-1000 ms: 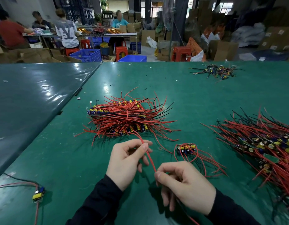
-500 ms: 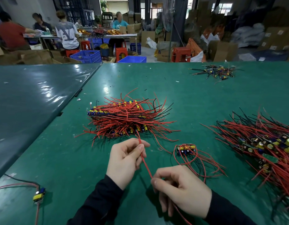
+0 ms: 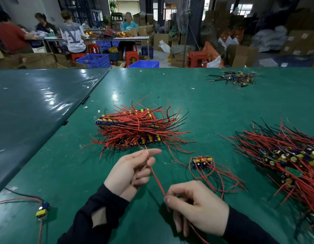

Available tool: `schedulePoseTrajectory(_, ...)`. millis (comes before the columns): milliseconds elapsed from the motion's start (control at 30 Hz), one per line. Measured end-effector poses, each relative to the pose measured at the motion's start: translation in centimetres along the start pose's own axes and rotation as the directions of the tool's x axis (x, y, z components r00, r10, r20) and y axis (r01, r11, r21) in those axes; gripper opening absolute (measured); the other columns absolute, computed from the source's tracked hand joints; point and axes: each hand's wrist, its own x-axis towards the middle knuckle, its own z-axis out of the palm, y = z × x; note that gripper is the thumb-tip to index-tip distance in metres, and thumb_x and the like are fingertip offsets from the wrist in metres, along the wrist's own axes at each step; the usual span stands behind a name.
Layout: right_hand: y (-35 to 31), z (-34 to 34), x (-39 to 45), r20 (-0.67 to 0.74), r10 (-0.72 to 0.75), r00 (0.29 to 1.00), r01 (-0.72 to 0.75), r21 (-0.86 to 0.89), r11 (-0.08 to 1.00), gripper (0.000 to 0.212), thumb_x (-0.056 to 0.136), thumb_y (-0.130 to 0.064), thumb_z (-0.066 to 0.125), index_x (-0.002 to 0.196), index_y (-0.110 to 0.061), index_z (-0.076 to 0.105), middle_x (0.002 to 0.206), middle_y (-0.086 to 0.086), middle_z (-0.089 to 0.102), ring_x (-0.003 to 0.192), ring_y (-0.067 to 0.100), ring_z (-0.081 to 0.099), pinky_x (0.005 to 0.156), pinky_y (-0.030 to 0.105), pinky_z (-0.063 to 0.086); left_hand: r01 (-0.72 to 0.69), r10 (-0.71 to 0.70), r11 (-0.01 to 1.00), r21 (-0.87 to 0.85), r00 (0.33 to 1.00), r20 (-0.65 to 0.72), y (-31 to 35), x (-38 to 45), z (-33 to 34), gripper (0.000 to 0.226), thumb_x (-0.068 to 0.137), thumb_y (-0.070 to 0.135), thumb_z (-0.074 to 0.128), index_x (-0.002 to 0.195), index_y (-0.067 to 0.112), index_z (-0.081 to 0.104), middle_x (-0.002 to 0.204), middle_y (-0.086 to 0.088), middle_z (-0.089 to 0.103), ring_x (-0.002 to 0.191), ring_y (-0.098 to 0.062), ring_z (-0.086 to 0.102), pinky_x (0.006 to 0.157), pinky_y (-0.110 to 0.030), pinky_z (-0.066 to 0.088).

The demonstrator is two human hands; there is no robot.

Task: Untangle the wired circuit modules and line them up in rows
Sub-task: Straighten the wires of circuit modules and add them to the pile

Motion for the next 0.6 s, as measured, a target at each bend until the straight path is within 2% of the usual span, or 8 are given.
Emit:
schedulePoseTrajectory(167, 0.06, 0.07, 0.07, 0.003, 0.011, 1.000, -0.011, 0.006, 1.000, 0.025, 0.091, -0.023, 0.050, 0.068, -0.016, 0.056, 0.050, 0.002, 0.062, 0.036, 0.014, 0.055, 0.040, 0.021, 0.043, -0.001, 0.001, 0.997, -0.082, 1.000, 0.006, 0.44, -0.15, -0.20, 0.024, 0.078, 0.020, 0.050, 0.081, 0.002, 0.066, 0.053, 0.003, 0.040, 0.033, -0.002, 0.024, 0.030, -0.010, 0.015)
schedulePoseTrajectory(300, 0.18, 0.17, 0.11, -0.009, 0.011, 1.000, -0.011, -0.016, 1.000, 0.025, 0.091, -0.025, 0.051, 0.069, -0.016, 0.056, 0.051, 0.003, 0.063, 0.038, 0.016, 0.056, 0.040, 0.022, 0.043, -0.035, 0.036, 0.997, 0.063, 0.999, -0.009, 0.65, -0.52, 0.05, 0.019, 0.079, 0.022, 0.050, 0.067, 0.007, 0.052, 0.049, 0.006, 0.028, 0.034, 0.000, 0.016, 0.035, -0.011, 0.008)
schedulePoseTrajectory(367, 0.18, 0.31, 0.12, -0.011, 0.009, 1.000, -0.009, -0.039, 0.999, 0.024, 0.090, -0.027, 0.051, 0.069, -0.016, 0.056, 0.052, 0.003, 0.063, 0.038, 0.015, 0.056, 0.040, 0.021, 0.042, -0.045, 0.049, 0.991, 0.129, 0.998, -0.031, 0.54, -0.51, 0.03, 0.022, 0.086, 0.018, 0.047, 0.069, 0.006, 0.053, 0.049, 0.006, 0.028, 0.035, -0.001, 0.016, 0.034, -0.010, 0.009)
schedulePoseTrajectory(467, 0.11, 0.31, 0.07, -0.002, 0.020, 1.000, -0.020, -0.018, 1.000, 0.025, 0.091, -0.024, 0.051, 0.068, -0.015, 0.055, 0.051, 0.004, 0.062, 0.037, 0.015, 0.055, 0.039, 0.021, 0.041, -0.064, 0.075, 0.981, 0.181, 0.995, -0.058, 0.51, -0.39, -0.09, 0.029, 0.098, 0.010, 0.038, 0.082, 0.000, 0.059, 0.049, 0.003, 0.037, 0.035, -0.003, 0.020, 0.033, -0.010, 0.017)
schedulePoseTrajectory(600, -0.34, 0.12, -0.04, 0.040, 0.044, 0.998, -0.047, 0.085, 0.995, 0.027, 0.096, -0.014, 0.049, 0.070, -0.015, 0.054, 0.051, 0.006, 0.060, 0.036, 0.014, 0.052, 0.040, 0.023, 0.041, -0.146, 0.168, 0.955, 0.259, 0.984, -0.065, 0.41, -0.30, -0.03, 0.028, 0.099, 0.006, 0.036, 0.087, -0.004, 0.060, 0.050, 0.000, 0.047, 0.033, -0.005, 0.026, 0.035, -0.010, 0.021)
